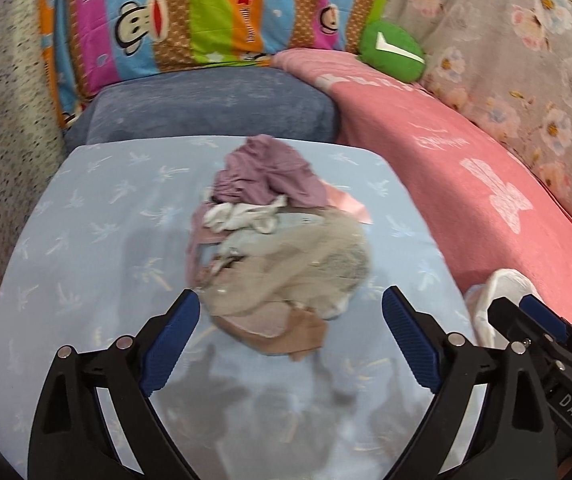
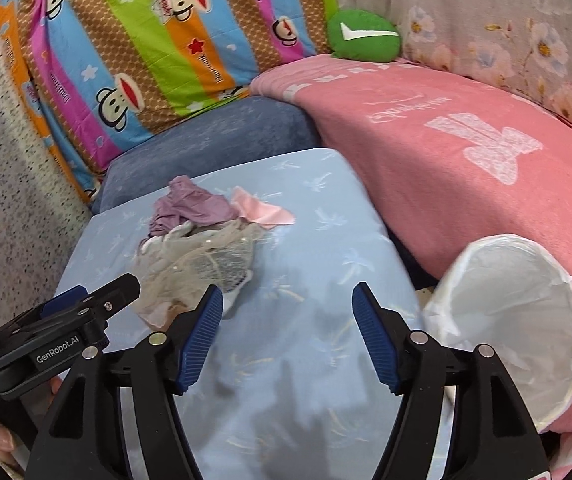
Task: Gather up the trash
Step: 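Move both tools back over the clothing pile on the table, then grasp the sheer beige fabric with the right tool while the left tool grasps a grey mesh cloth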
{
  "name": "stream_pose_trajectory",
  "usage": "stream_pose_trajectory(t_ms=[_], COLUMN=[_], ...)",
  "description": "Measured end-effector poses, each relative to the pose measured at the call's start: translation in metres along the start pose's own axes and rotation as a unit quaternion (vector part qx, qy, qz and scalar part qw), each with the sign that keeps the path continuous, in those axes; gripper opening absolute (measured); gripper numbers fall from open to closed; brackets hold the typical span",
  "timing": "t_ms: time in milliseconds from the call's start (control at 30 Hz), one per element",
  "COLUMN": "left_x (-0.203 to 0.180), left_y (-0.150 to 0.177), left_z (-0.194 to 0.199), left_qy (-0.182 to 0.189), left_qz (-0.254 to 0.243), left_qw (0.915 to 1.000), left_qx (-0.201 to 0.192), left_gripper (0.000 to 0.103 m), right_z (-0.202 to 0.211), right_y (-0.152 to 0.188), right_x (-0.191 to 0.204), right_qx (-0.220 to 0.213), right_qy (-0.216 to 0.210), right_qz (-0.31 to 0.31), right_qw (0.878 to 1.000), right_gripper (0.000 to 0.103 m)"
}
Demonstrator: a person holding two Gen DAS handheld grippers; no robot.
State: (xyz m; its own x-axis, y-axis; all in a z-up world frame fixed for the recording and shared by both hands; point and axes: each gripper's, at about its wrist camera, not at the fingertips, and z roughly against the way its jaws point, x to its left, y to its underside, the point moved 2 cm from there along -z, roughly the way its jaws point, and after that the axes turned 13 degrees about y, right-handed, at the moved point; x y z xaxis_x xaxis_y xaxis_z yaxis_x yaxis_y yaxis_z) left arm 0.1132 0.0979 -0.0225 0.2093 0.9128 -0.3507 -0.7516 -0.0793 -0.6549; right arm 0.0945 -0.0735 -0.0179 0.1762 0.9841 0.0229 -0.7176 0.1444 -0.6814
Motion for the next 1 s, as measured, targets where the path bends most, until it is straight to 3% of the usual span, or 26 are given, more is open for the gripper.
stream_pose_trajectory(t_ms=[533, 800, 1000], left_x=[0.097, 0.124, 0.129], left_y=[-0.002, 0.003, 0.005], left_z=[0.013, 0.009, 0.003], left_qy=[-0.05, -0.056, -0.053], left_qz=[0.081, 0.099, 0.099], left_qw=[0.9954, 0.9936, 0.9937], left_qx=[-0.011, -0.001, 0.007], left_gripper=[0.089, 0.089, 0.089], right_z=[-0.057, -0.087, -0.106], right_y=[-0.008, -0.002, -0.001], right_x=[0.105, 0.141, 0.142], right_qx=[0.046, 0.069, 0.076], right_qy=[-0.048, -0.045, -0.011], right_qz=[0.02, 0.035, 0.03], right_qw=[0.998, 0.996, 0.997], right_gripper=[0.073, 0.073, 0.072])
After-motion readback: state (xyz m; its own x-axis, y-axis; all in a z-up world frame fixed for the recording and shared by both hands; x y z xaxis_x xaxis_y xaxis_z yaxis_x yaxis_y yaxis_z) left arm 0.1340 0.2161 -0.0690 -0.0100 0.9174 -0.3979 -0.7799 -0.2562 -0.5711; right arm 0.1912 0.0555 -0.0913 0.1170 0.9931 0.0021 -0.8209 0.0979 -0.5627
